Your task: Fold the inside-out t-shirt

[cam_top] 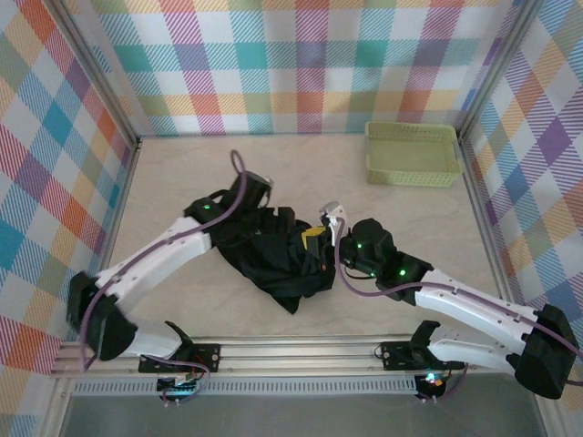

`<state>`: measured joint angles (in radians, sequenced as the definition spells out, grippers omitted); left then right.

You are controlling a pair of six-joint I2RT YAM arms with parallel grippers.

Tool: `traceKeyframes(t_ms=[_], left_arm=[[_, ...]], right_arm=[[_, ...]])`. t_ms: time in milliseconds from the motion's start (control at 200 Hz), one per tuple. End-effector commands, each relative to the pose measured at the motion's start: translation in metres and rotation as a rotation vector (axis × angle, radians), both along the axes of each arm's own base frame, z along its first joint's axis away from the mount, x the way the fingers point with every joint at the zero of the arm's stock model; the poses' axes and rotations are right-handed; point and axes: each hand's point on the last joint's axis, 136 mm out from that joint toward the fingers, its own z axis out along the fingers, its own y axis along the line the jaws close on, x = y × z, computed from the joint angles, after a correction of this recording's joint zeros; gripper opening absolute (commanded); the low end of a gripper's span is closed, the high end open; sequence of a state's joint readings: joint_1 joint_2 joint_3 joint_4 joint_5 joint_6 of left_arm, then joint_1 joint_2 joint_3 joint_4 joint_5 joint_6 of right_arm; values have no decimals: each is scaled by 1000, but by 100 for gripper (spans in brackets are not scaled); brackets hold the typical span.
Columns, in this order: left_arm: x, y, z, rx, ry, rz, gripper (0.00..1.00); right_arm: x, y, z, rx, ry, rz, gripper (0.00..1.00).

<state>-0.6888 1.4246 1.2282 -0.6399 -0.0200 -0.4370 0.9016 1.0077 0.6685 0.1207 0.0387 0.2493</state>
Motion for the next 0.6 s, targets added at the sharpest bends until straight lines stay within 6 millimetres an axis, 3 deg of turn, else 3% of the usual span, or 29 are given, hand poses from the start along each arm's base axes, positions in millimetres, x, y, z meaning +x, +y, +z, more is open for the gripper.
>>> traceKeyframes(t_ms=[0, 135, 215, 300, 390, 490, 595], left_arm=[[-3, -17, -32, -1, 78, -42, 89], [5, -21, -74, 64, 154, -29, 70], [8, -11, -88, 121, 165, 14, 45], [16, 5, -80, 126, 137, 70, 22], [32, 30, -52, 59, 89, 160, 0], [53, 67, 1, -59, 3, 267, 0], [60, 100, 81, -212, -150, 334, 0]], right_arm=[[-7, -4, 5, 36, -24, 22, 0], [-11, -16, -18, 0, 27, -11, 0], [-5, -34, -33, -39, 62, -107, 0], [6, -61, -44, -101, 82, -252, 0], [19, -86, -40, -106, 101, -357, 0], [30, -95, -15, -54, 76, -369, 0], [40, -96, 28, -18, -10, -360, 0]])
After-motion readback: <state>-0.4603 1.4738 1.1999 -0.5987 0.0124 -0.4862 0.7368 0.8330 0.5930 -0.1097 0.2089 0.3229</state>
